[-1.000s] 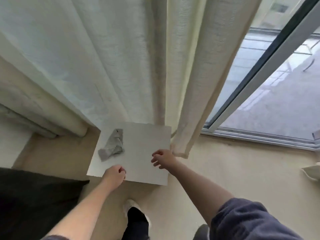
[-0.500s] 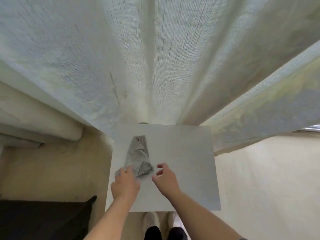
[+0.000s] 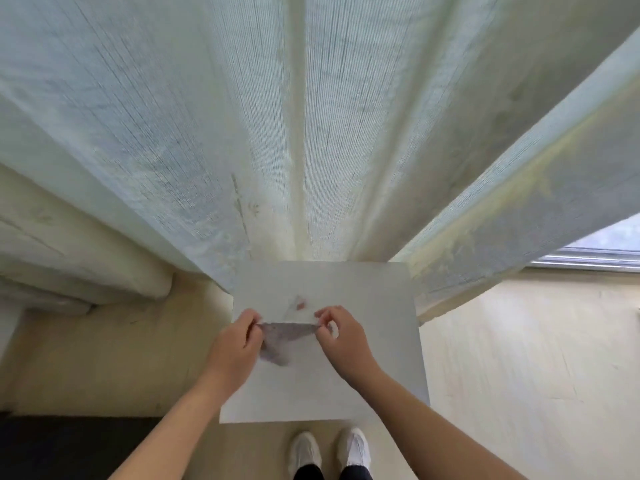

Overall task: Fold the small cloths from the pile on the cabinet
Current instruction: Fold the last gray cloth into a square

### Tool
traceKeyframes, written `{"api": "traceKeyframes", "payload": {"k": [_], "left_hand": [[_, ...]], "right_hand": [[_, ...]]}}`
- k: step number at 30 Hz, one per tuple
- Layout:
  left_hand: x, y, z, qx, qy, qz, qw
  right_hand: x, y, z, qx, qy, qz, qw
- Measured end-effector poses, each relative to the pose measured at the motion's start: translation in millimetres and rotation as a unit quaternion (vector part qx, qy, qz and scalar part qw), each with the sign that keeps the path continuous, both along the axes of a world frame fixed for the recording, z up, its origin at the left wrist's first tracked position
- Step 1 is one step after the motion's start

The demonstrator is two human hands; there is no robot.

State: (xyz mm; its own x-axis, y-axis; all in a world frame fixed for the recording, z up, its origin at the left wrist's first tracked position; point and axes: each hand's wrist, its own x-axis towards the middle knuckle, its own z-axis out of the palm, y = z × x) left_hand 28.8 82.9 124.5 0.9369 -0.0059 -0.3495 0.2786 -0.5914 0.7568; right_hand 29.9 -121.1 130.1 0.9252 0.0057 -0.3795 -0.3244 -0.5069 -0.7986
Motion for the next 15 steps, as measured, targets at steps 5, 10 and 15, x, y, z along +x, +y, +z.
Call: {"api": "traceKeyframes", "payload": {"k": [5, 10, 15], "left_hand": [[23, -29, 156, -0.225, -0.007, 0.047, 0.973], [2, -40, 195, -0.328, 0.242, 0.006, 0.913], [-21, -62, 197, -0.318, 0.273, 0.107, 0.902]], "right_hand": [[15, -37, 137, 0.153, -0.009, -0.100, 0.983], [0, -79, 175, 0.252, 0.239, -0.121, 0.930], [-19, -110, 186, 0.392, 0.266, -0.178, 0.862]]}}
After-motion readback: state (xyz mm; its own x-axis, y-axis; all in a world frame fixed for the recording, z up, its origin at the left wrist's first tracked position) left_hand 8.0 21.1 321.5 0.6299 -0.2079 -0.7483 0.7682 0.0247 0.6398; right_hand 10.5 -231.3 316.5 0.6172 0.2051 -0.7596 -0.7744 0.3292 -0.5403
